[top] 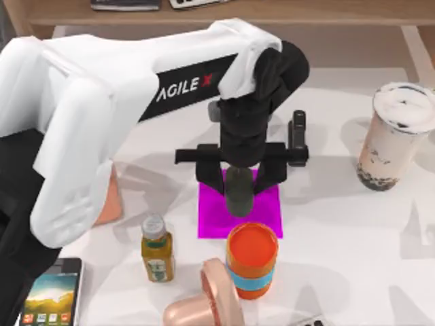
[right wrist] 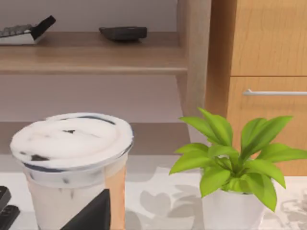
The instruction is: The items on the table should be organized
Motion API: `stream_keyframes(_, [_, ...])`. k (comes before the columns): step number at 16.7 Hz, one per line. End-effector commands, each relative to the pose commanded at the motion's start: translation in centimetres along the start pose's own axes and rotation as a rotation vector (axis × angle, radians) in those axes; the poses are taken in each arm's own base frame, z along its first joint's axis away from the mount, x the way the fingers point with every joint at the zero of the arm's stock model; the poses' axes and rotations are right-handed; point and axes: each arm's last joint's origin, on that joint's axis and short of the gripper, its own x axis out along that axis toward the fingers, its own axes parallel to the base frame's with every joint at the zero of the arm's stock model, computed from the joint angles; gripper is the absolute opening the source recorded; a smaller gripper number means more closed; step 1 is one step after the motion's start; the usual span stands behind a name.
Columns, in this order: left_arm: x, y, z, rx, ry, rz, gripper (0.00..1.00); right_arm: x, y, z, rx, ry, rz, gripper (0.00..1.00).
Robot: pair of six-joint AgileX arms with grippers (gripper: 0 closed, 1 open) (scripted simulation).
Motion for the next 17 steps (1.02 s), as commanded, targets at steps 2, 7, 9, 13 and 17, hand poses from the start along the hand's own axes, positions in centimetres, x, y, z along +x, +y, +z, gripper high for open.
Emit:
stream_keyframes(2, [0.00,0.00,0.00,0.000,0.000,0.000,0.15,0.00,0.00,0.00,0.000,0.000,0.000,1.00])
stream_keyframes(7, [0.00,0.00,0.00,0.000,0.000,0.000,0.53,0.00,0.00,0.00,0.000,0.000,0.000,1.00])
stream_keyframes(9, [0.00,0.00,0.00,0.000,0.000,0.000,0.68,0.00,0.00,0.00,0.000,0.000,0.000,1.00])
stream_keyframes(13, [0.00,0.00,0.00,0.000,0.000,0.000,0.98,0.00,0.00,0.00,0.000,0.000,0.000,1.00])
stream_keyframes(17, [0.00,0.00,0.00,0.000,0.000,0.000,1.00,0.00,0.00,0.00,0.000,0.000,0.000,1.00])
